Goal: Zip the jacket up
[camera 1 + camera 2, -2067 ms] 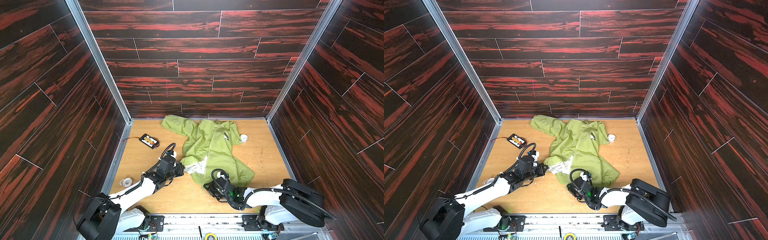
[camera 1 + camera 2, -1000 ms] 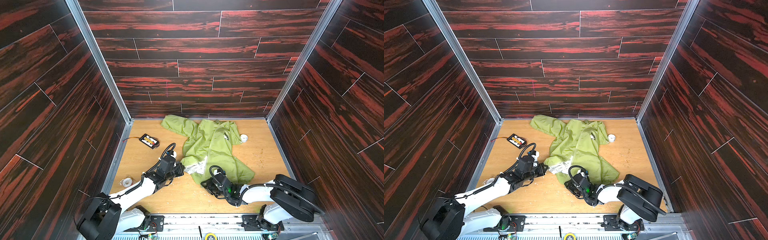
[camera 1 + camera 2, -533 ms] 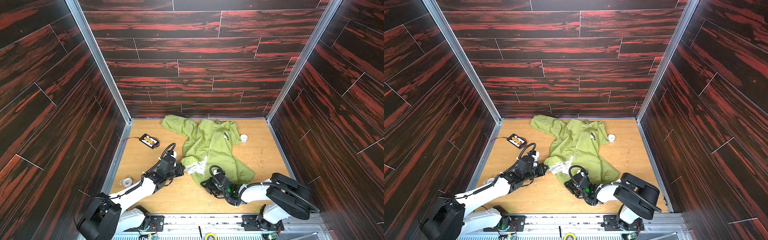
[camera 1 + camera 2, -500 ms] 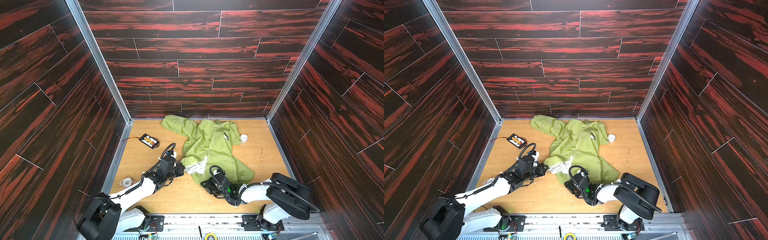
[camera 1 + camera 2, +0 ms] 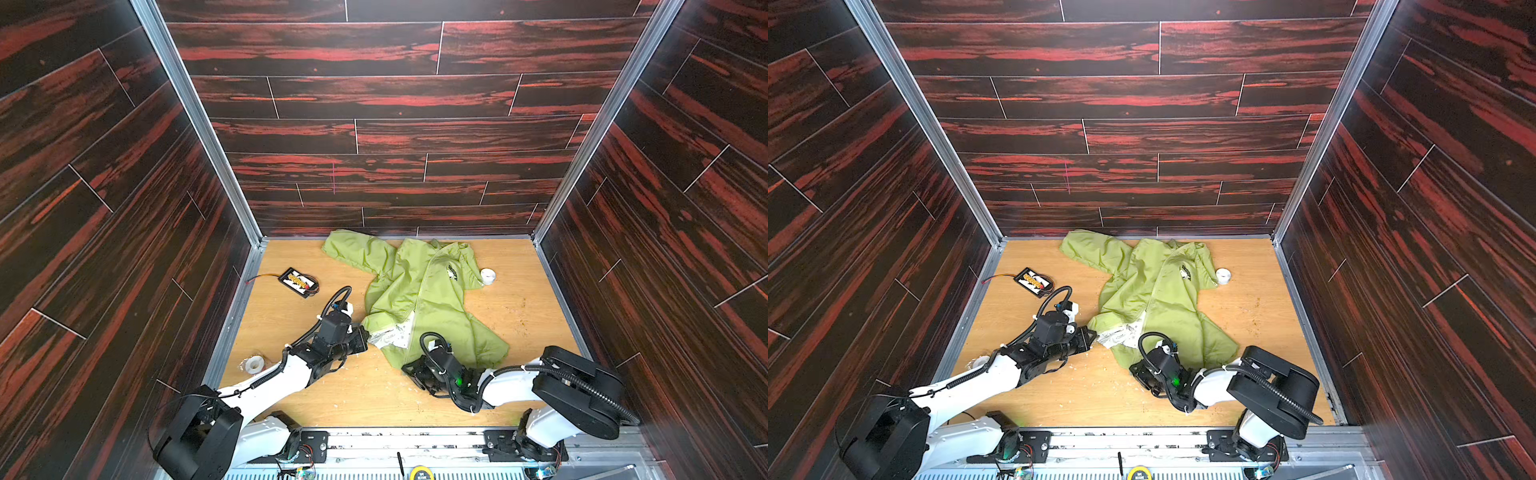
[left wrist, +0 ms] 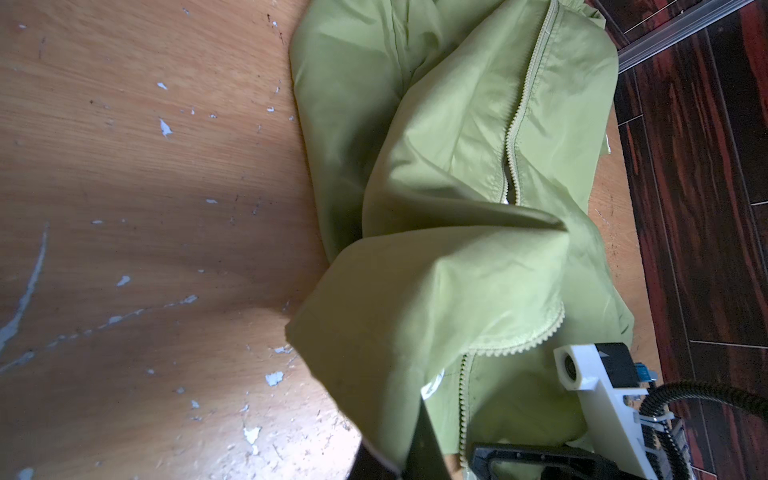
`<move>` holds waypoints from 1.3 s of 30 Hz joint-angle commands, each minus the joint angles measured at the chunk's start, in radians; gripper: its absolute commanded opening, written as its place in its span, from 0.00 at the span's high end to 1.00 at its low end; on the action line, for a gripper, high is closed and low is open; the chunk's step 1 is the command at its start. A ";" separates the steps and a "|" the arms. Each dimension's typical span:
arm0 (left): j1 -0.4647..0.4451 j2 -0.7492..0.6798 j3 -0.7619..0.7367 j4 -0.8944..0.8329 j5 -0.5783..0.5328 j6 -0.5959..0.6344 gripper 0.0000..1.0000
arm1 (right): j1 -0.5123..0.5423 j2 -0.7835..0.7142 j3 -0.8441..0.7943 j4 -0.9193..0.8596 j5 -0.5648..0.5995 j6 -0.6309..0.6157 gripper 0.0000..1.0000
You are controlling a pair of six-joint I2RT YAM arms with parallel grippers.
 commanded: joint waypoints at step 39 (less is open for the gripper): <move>0.005 -0.128 0.112 0.057 -0.203 0.247 1.00 | -0.132 -0.293 0.405 -0.905 0.411 -0.397 1.00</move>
